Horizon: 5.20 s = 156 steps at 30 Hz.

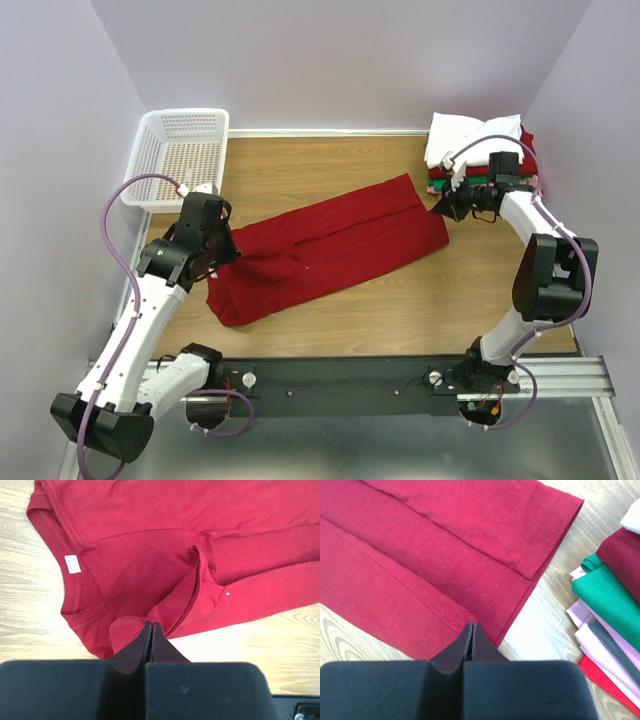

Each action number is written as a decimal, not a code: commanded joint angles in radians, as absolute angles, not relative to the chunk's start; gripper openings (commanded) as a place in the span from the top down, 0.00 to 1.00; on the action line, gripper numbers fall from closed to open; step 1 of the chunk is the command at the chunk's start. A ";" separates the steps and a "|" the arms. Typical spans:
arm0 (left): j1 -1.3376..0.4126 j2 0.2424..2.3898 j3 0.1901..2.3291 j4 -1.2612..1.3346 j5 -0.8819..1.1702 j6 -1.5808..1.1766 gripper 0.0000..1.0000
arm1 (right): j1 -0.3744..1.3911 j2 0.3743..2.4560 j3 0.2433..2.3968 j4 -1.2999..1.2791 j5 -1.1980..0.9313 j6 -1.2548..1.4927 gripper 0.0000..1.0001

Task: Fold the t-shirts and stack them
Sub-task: Fold the tshirt

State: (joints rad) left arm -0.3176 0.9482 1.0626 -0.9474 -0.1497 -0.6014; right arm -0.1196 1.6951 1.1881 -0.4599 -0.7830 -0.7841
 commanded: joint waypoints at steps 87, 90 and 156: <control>-0.178 1.144 0.989 -0.736 -0.129 -0.462 1.00 | -0.072 1.493 1.052 -0.413 -0.933 -0.540 0.41; -0.170 1.158 0.979 -0.729 -0.133 -0.468 1.00 | -0.072 1.485 1.025 -0.413 -0.962 -0.552 0.41; 0.044 0.687 0.706 -0.156 0.199 -0.330 0.12 | 0.773 2.523 2.154 -0.494 -0.561 0.101 0.44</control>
State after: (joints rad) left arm 0.0444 0.6941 0.7097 -0.1837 0.1711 -0.3458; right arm 0.7513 2.4977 2.1250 -0.4755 -0.5983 0.0822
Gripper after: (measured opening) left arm 0.877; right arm 0.569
